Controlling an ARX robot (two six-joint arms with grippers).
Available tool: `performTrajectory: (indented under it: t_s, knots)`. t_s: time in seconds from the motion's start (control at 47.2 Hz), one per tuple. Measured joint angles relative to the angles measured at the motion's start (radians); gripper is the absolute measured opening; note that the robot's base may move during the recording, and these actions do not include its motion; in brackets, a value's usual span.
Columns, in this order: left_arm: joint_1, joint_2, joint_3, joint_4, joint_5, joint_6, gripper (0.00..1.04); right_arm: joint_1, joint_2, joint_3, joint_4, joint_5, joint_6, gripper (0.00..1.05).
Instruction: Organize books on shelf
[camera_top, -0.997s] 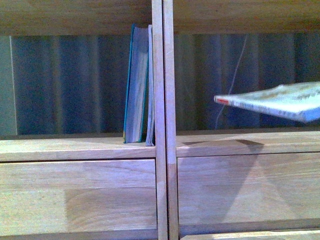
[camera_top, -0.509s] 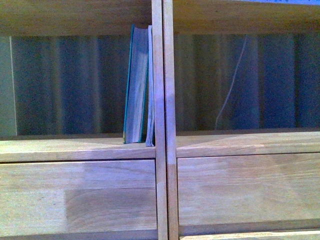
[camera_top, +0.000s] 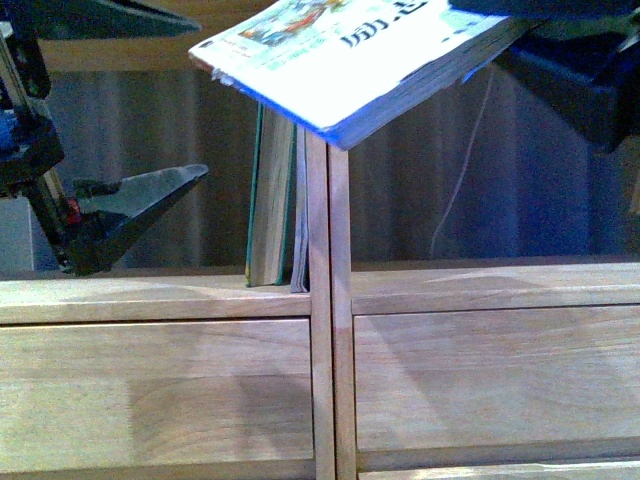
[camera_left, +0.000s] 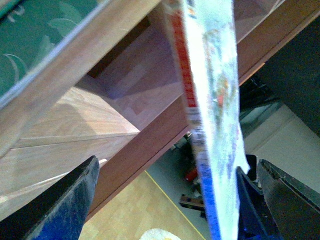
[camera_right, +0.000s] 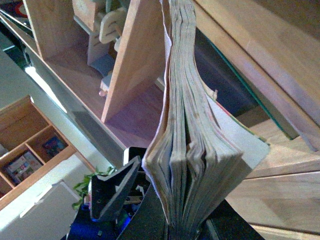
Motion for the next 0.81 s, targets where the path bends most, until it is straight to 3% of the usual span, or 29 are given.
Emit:
performTrajectory:
  t_s: [0.276, 0.424, 0.488, 0.53, 0.721, 0.806]
  knots:
    - [-0.052, -0.023, -0.012, 0.03, -0.014, 0.003, 0.97, 0.129, 0.077, 0.009, 0.039, 0.014, 0.053, 0.07]
    - [-0.051, -0.023, -0.037, 0.121, -0.013, -0.023, 0.74, 0.148, 0.109, 0.023, 0.089, -0.006, 0.191, 0.07]
    - [-0.051, -0.024, -0.043, 0.145, -0.01, -0.033, 0.74, 0.152, 0.129, 0.024, 0.111, -0.008, 0.24, 0.07]
    - [-0.051, -0.025, -0.046, 0.149, -0.01, -0.035, 0.67, 0.159, 0.139, 0.024, 0.122, -0.007, 0.259, 0.07]
    - [-0.047, -0.025, -0.048, 0.152, -0.018, -0.039, 0.44, 0.193, 0.153, 0.024, 0.132, 0.003, 0.266, 0.07]
    - [-0.042, -0.028, -0.048, 0.154, -0.035, -0.042, 0.26, 0.21, 0.154, 0.024, 0.132, 0.015, 0.241, 0.07]
